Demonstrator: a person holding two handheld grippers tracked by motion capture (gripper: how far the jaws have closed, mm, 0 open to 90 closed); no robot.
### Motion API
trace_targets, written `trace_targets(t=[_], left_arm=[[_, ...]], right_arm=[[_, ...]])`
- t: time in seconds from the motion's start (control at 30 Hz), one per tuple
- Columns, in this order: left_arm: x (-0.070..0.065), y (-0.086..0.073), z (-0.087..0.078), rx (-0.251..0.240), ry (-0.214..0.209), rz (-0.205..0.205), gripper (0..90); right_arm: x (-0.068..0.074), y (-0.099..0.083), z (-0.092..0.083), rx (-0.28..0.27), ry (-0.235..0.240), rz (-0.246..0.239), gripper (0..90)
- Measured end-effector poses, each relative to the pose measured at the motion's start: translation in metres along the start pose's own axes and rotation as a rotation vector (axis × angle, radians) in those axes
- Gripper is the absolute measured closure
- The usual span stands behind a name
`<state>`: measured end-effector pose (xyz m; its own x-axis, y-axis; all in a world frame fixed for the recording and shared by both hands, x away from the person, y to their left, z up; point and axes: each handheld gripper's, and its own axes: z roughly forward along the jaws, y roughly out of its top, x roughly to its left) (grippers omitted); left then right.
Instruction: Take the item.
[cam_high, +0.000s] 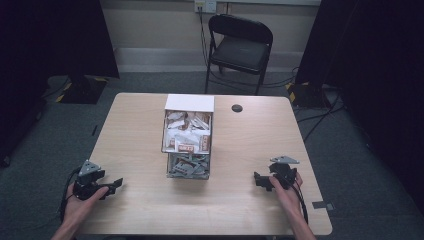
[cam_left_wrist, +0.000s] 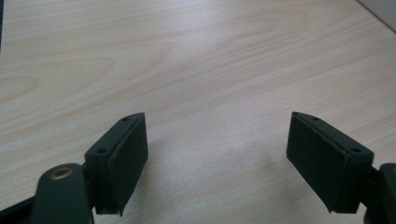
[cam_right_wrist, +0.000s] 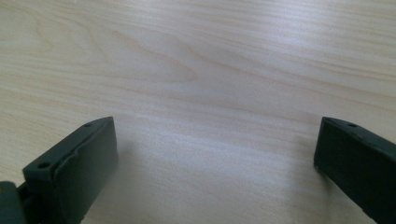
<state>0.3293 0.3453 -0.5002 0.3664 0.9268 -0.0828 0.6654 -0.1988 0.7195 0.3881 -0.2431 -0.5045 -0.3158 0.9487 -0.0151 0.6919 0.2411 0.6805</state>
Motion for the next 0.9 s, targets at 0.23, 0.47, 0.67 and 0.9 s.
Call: trace_targets(t=[0.23,0.47,0.67,0.9], left_arm=[[-0.01,0.007,-0.006,-0.035,-0.045,0.039,26.5],[-0.025,0.013,-0.007,-0.042,-0.109,0.112,27.9],[-0.03,0.015,-0.009,-0.062,-0.149,0.114,31.7],[-0.037,0.021,-0.016,-0.105,-0.177,0.137,37.0]], right_arm=[[0.0,0.0,0.0,0.001,0.001,0.0,0.0],[0.0,0.0,0.0,0.0,0.001,0.0,0.0],[0.0,0.0,0.0,0.001,0.001,0.0,0.0],[0.0,0.0,0.0,0.001,0.001,0.0,0.0]])
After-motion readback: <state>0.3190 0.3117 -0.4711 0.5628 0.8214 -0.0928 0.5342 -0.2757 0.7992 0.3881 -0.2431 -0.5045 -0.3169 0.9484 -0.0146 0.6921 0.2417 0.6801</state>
